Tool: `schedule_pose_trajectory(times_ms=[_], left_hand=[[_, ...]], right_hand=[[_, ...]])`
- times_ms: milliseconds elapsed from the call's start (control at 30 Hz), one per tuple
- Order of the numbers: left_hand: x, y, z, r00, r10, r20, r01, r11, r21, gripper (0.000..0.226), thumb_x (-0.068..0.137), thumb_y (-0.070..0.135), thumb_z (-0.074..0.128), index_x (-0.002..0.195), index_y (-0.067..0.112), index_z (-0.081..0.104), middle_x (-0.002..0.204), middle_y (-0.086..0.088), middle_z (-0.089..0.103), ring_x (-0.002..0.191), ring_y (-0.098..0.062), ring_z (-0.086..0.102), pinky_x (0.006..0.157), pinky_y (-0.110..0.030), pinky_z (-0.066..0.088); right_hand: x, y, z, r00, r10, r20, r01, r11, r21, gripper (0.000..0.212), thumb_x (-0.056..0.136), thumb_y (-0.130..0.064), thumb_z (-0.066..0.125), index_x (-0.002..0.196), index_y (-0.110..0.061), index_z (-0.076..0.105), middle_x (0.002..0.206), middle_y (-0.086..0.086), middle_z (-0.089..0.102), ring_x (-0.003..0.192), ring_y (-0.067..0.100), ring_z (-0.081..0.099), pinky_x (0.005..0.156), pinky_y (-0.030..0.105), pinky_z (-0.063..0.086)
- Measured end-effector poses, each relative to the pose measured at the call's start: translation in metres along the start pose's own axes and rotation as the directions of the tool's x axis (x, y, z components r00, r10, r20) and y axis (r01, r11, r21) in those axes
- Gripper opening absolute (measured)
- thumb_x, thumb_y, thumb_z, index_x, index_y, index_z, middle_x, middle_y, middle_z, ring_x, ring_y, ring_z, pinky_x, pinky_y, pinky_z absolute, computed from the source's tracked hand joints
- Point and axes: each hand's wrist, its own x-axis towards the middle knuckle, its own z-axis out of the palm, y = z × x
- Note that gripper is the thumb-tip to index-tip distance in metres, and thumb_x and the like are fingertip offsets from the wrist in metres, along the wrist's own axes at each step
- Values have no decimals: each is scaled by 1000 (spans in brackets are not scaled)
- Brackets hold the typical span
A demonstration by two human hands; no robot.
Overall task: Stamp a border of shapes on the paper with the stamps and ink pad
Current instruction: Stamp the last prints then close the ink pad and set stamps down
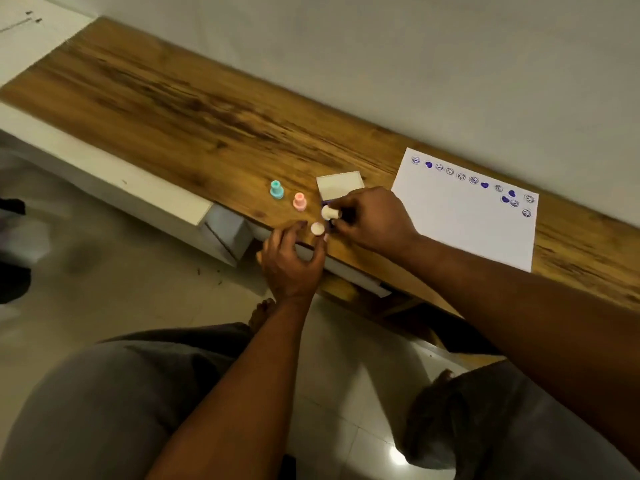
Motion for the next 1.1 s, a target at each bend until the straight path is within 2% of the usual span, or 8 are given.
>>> schedule_pose_trajectory(times_ms=[67, 167, 367, 567, 733, 900, 1100], left_hand=[[4, 3, 1, 1000, -25, -6, 25, 1000, -6, 42, 87, 47, 81, 117, 20, 76, 112, -2, 69, 108, -24, 62, 93, -44, 47], [6, 7, 3, 999, -46, -15, 46, 999, -15, 36, 83, 45, 82, 108, 21, 78, 105, -2, 67, 102, -24, 63, 91, -47, 48], [6, 6, 3, 997, -78, -4, 77, 997, -27, 37, 80, 44, 82, 107, 20, 79, 106, -3, 65, 101, -24, 62, 91, -45, 46], [8, 5, 1, 996, -87, 26, 87, 996, -7, 42, 75, 47, 84, 107, 22, 78, 106, -1, 64, 102, -25, 61, 91, -47, 47], [9, 7, 2, 994, -98, 37, 99, 995, -2, 44, 76, 55, 83, 109, 27, 77, 109, 1, 64, 106, -22, 60, 93, -48, 48], [8, 7, 3, 996, -89, 25, 90, 996, -16, 41, 76, 51, 86, 107, 26, 77, 109, 0, 64, 106, -23, 60, 94, -49, 48], [10, 9, 3, 995, -92, 30, 92, 996, -2, 38, 76, 48, 88, 103, 23, 77, 109, -2, 65, 106, -25, 62, 95, -51, 49]], right_hand=[[8, -9, 4, 999, 29, 46, -24, 996, -89, 40, 89, -48, 71, 123, -27, 74, 110, 1, 77, 97, 22, 70, 80, 26, 53], [17, -17, 4, 992, 51, 117, -22, 973, -231, 35, 89, -44, 72, 120, -27, 75, 108, 4, 76, 95, 24, 70, 79, 31, 57], [30, -35, 8, 980, 39, 193, 26, 946, -324, 36, 90, -52, 69, 115, -27, 76, 104, 2, 74, 93, 21, 68, 71, 28, 50], [37, -45, 14, 965, 60, 256, 53, 910, -412, 34, 88, -48, 72, 107, -21, 76, 102, 7, 72, 92, 24, 67, 68, 29, 44], [45, -54, 13, 946, 116, 304, 40, 886, -463, 36, 88, -43, 75, 112, -16, 71, 112, 11, 69, 102, 27, 66, 80, 37, 54], [60, -65, 10, 905, 157, 395, 75, 856, -512, 39, 89, -37, 75, 116, -11, 66, 116, 12, 67, 103, 26, 66, 72, 31, 45], [68, -74, 10, 883, 123, 452, 155, 834, -530, 45, 90, -36, 75, 127, -12, 61, 119, 12, 66, 109, 25, 65, 74, 30, 44]])
